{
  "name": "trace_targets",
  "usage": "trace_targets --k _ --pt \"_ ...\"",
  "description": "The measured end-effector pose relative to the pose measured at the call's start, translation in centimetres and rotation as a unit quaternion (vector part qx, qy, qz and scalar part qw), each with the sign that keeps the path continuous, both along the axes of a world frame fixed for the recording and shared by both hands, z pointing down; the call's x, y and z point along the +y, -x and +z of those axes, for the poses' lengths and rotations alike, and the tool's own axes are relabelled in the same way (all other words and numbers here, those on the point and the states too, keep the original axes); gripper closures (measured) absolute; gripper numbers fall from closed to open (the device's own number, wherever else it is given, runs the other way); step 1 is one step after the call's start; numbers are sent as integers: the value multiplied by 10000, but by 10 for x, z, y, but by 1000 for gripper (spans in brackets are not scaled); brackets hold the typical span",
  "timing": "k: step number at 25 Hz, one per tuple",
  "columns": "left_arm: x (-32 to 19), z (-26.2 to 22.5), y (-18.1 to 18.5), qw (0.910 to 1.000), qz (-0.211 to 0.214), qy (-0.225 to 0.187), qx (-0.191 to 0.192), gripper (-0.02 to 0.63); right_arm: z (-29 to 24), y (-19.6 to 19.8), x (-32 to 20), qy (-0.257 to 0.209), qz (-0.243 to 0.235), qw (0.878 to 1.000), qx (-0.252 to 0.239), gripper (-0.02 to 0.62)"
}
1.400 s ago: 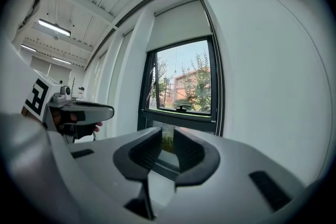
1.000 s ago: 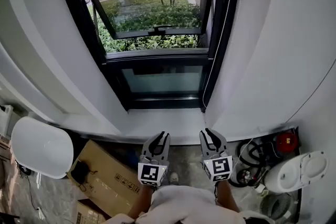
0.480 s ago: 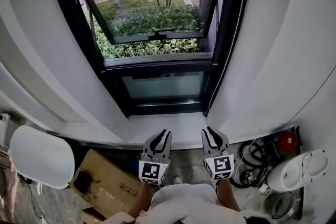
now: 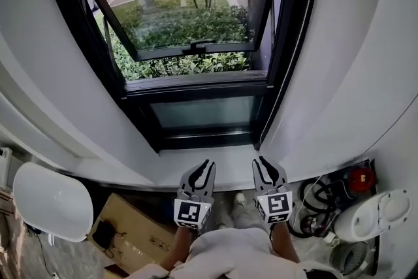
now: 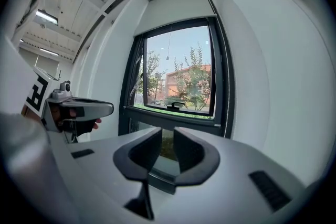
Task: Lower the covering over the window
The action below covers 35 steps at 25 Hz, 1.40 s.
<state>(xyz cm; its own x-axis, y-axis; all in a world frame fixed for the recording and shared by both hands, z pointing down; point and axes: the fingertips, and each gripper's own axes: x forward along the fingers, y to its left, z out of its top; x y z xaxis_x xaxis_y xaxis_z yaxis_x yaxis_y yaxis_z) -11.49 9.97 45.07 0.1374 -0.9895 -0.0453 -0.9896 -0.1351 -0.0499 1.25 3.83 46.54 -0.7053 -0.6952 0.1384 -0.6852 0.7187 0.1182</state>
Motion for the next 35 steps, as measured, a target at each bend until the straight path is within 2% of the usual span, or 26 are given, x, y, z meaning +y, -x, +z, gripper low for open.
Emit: trace_targets --k 12,24,32,35 --pt "-84 4 11 10000 -54 14 10 540 0 18 -89 -46 -143 9999 35 529" --pt "-162 6 2 9999 36 122 42 538 -1 21 -157 37 -265 9996 -46 528" --pt "-209 3 -5 9998 110 143 47 529 -3 17 -202 110 -154 9998 -91 528" --pt "-229 -3 -11 9999 156 36 63 528 -6 13 -218 104 -83 9999 -85 528"
